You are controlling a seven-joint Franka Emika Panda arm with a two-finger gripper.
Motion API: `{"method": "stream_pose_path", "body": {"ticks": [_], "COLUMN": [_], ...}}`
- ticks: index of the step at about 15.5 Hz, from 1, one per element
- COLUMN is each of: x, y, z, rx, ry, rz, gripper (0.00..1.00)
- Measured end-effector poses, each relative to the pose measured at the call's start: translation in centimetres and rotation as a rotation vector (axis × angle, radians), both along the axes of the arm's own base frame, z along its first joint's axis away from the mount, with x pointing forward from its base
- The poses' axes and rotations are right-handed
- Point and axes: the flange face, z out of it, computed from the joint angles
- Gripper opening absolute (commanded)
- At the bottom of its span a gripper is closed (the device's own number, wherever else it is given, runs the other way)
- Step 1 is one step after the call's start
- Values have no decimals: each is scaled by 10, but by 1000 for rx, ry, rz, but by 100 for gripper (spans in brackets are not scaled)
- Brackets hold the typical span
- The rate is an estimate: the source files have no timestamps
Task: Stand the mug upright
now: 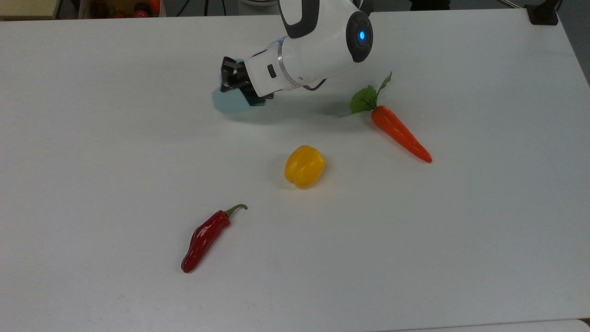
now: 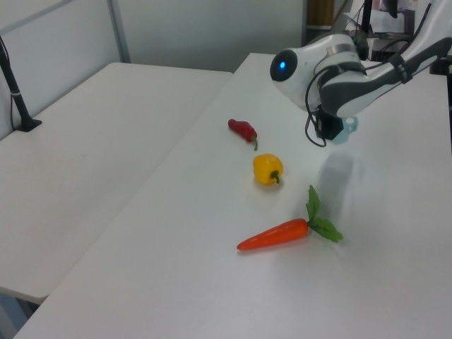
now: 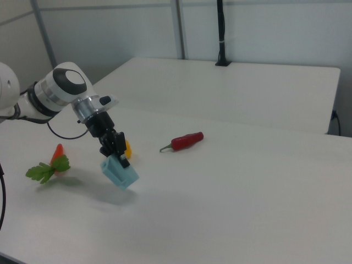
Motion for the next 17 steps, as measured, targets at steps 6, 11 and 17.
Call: {"method": "stream_pose_path", "body": {"ticks": [6,11,17], "x": [23,28,27], "y": [-22,-78,-84], "z": [-1,-1,1], "rx": [504,661,664], "ry": [-26,-1,-2], "rz": [-63,-112,-119], "gripper": [6,39,100]}}
